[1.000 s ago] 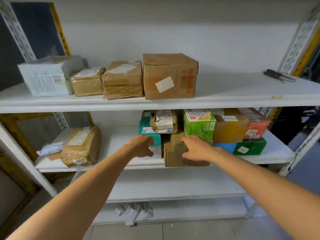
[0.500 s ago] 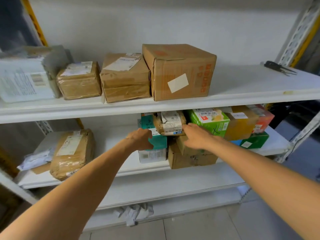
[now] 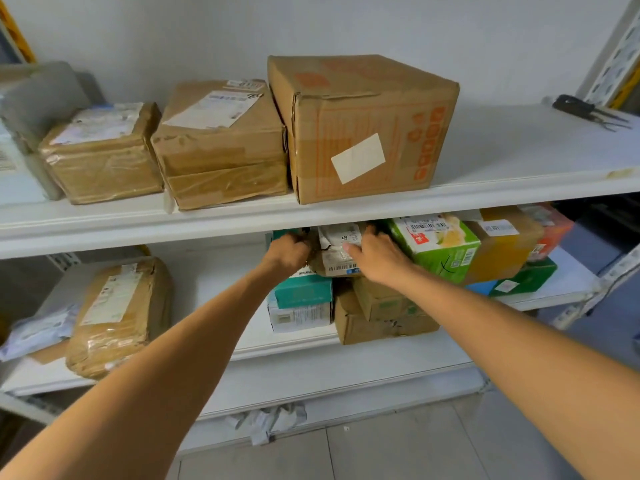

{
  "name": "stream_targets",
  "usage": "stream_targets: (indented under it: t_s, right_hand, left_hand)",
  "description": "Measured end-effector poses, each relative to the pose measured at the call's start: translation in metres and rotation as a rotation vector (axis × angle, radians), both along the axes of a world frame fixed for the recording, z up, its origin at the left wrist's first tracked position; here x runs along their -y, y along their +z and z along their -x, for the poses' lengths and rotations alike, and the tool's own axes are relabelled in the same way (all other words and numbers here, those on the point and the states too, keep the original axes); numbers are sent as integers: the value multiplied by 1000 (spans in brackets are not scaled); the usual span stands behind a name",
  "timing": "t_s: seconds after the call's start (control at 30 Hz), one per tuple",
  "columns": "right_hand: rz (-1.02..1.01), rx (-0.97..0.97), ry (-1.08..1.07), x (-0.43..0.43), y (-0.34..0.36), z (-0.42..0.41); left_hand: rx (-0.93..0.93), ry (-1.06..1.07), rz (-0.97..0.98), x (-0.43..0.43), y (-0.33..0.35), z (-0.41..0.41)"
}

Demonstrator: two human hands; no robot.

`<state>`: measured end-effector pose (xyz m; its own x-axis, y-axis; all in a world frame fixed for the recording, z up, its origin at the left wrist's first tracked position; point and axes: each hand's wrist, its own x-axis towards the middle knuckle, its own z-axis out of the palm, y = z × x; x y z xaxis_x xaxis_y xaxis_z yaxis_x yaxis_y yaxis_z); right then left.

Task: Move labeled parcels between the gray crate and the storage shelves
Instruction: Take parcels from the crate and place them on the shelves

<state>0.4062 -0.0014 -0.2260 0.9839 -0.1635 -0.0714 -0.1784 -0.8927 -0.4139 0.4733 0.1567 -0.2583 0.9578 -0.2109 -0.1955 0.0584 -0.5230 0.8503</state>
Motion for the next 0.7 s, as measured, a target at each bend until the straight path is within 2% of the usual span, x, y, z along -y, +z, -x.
stream_targets:
  t_s: [0.1, 0.23, 0.37, 0.57, 0.7]
  right_hand:
    - [-85, 26, -33, -2, -8, -3]
    - [-320, 25, -179, -5, -3, -4]
    - [-432, -144, -171, -12, 6, 5]
    - [-678, -79, -161, -22, -15, 30]
    - [-781, -71, -159, -34, -27, 49]
  left_hand:
    - [-106, 83, 180, 1, -4, -1]
    - [-230, 160, 359, 0, 1, 10]
    - [-336, 163, 396, -14, 13, 24]
    - [-429, 163, 444, -54, 1, 68]
    - [-371, 257, 546, -66, -14, 90]
